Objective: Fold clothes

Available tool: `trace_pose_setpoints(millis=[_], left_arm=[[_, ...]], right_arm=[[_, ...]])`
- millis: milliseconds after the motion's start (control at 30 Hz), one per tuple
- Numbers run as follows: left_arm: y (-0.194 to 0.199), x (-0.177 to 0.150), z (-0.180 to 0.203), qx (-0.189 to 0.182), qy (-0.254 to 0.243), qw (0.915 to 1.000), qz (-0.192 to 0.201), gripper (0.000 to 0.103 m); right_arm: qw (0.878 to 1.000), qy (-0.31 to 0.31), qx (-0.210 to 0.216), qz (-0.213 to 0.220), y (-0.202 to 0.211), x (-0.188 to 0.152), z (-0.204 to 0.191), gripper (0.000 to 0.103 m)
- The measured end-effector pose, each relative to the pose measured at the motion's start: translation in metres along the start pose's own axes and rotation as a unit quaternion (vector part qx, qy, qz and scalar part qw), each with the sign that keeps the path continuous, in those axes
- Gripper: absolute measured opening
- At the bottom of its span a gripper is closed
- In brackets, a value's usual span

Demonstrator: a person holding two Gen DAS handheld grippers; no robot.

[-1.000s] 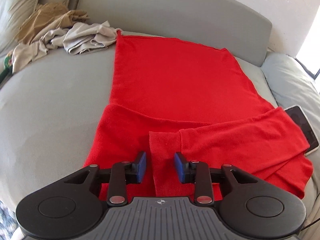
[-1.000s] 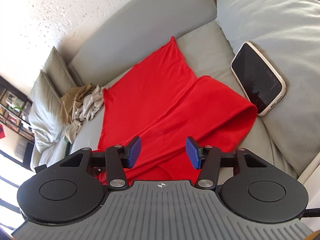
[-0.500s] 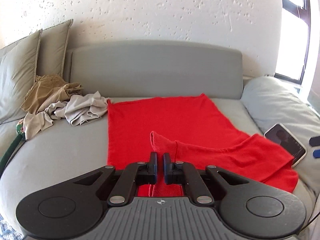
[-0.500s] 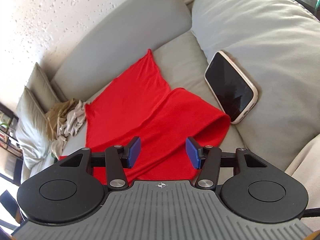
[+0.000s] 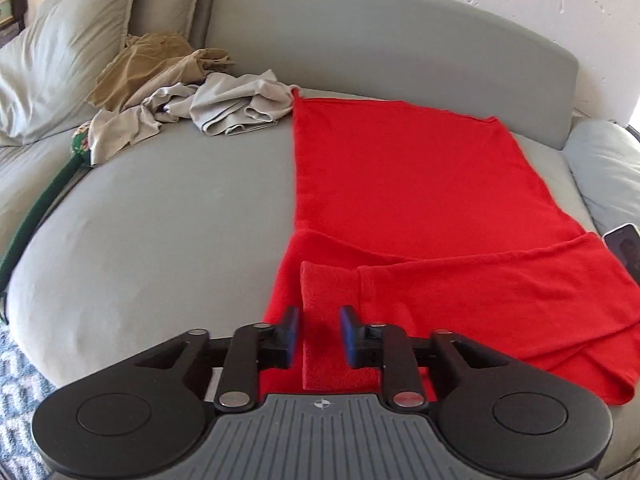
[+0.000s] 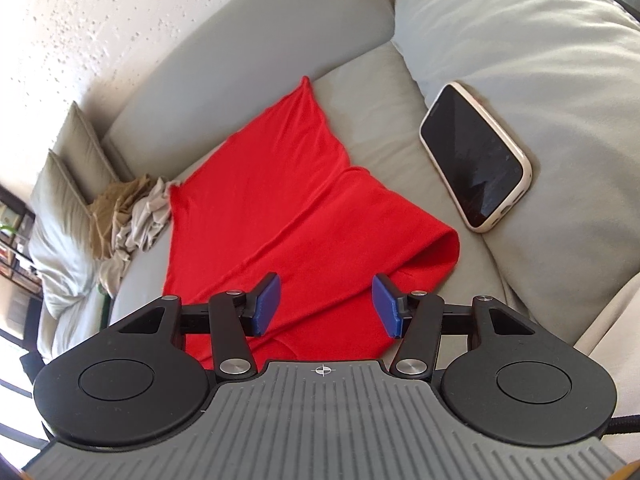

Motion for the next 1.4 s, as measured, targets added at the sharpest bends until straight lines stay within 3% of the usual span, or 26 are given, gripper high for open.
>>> trace_pose_setpoints(millis=[33, 100, 133, 167, 200, 233, 300, 400, 467, 533, 567, 633, 700, 800, 867, 967, 1067, 1133, 1200, 1233, 1333, 1400], left_arm=[[0.005, 0.001, -0.006, 0.019, 0.013, 0.9997, 0.008, 0.045], [0.017, 0.001, -0.019, 0.056, 0.039, 0.9974, 0.023, 0.045], [0.022, 0.003, -0.026, 0.082, 0.048, 0.9949, 0.034, 0.042], [0.027, 0.006, -0.028, 0.085, 0.048, 0.9942, 0.046, 0.034], [0.032, 0.010, -0.028, 0.078, 0.046, 0.9942, 0.058, 0.028], [0.035, 0.012, -0.021, 0.044, 0.033, 0.9964, 0.064, 0.016], [0.033, 0.008, 0.006, -0.026, -0.016, 0.9980, 0.055, 0.017], [0.012, -0.010, 0.029, -0.065, -0.063, 0.9959, 0.004, 0.012], [-0.005, -0.018, 0.021, -0.036, -0.071, 0.9966, -0.023, 0.018], [-0.006, -0.015, 0.007, 0.006, -0.072, 0.9972, -0.021, 0.017], [-0.004, -0.011, -0.002, 0.044, -0.083, 0.9955, -0.015, 0.010], [0.002, -0.001, -0.021, 0.124, -0.110, 0.9862, 0.001, 0.008], [0.011, 0.005, -0.032, 0.101, -0.075, 0.9921, 0.003, 0.008], [0.020, 0.004, -0.016, 0.008, -0.043, 0.9991, -0.001, 0.009], [0.018, -0.006, 0.008, -0.039, -0.066, 0.9970, -0.010, 0.012], [0.009, -0.027, 0.039, -0.072, -0.115, 0.9903, -0.030, 0.012], [0.001, -0.044, 0.040, -0.040, -0.159, 0.9849, -0.056, 0.012], [0.003, -0.038, 0.026, -0.029, -0.125, 0.9901, -0.056, 0.012], [0.006, -0.026, 0.003, 0.040, -0.116, 0.9917, -0.040, 0.010], [0.009, -0.022, -0.004, 0.052, -0.111, 0.9918, -0.036, 0.010], [0.020, -0.013, -0.016, 0.055, -0.081, 0.9947, -0.032, 0.012], [0.027, -0.012, -0.005, 0.027, -0.065, 0.9973, -0.023, 0.012]], right_arm=[[1.000, 0.003, -0.001, 0.001, 0.000, 0.000, 0.000, 0.060], [1.000, 0.007, -0.013, 0.007, 0.001, 0.002, 0.004, 0.064], [1.000, 0.004, -0.019, 0.010, 0.001, 0.004, 0.008, 0.065], [1.000, 0.001, -0.025, 0.013, 0.000, 0.006, 0.012, 0.065], [0.999, 0.007, -0.028, 0.013, -0.004, 0.006, 0.013, 0.064], [0.999, 0.014, -0.031, 0.013, -0.008, 0.007, 0.015, 0.064], [0.999, 0.027, -0.037, 0.012, -0.016, 0.009, 0.017, 0.052], [0.997, 0.078, -0.026, -0.011, -0.041, 0.003, 0.004, 0.047], [0.994, 0.101, -0.023, -0.024, -0.057, 0.000, -0.003, 0.047], [0.991, 0.117, -0.048, -0.036, -0.068, -0.003, 0.001, 0.047], [0.989, 0.125, -0.060, -0.042, -0.074, -0.004, 0.004, 0.047], [0.990, 0.111, -0.064, -0.050, -0.077, -0.005, 0.014, 0.045], [0.992, 0.096, -0.062, -0.052, -0.076, -0.005, 0.021, 0.045], [0.994, 0.091, -0.055, -0.040, -0.071, -0.004, 0.022, 0.046], [0.992, 0.107, -0.049, -0.033, -0.069, -0.004, 0.015, 0.046], [0.987, 0.152, -0.045, -0.036, -0.073, -0.006, -0.001, 0.046], [0.972, 0.212, -0.088, -0.056, -0.086, -0.013, -0.001, 0.037], [0.972, 0.208, -0.090, -0.058, -0.084, -0.012, 0.004, 0.031], [0.973, 0.203, -0.092, -0.059, -0.082, -0.010, 0.009, 0.031], [0.974, 0.199, -0.090, -0.060, -0.080, -0.009, 0.011, 0.031], [0.977, 0.187, -0.088, -0.059, -0.075, -0.009, 0.014, 0.033], [0.978, 0.179, -0.087, -0.054, -0.070, -0.009, 0.014, 0.033]])
Point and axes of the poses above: each gripper's, at about its wrist camera, not at the fingertips, and y roughly against the way its jaws point, z to its right, x to its top, the point moved 9 cm from there along -y, roughly the way its jaws point, and after that the axes turned 4 degrees about y, right-handed, at the moved point
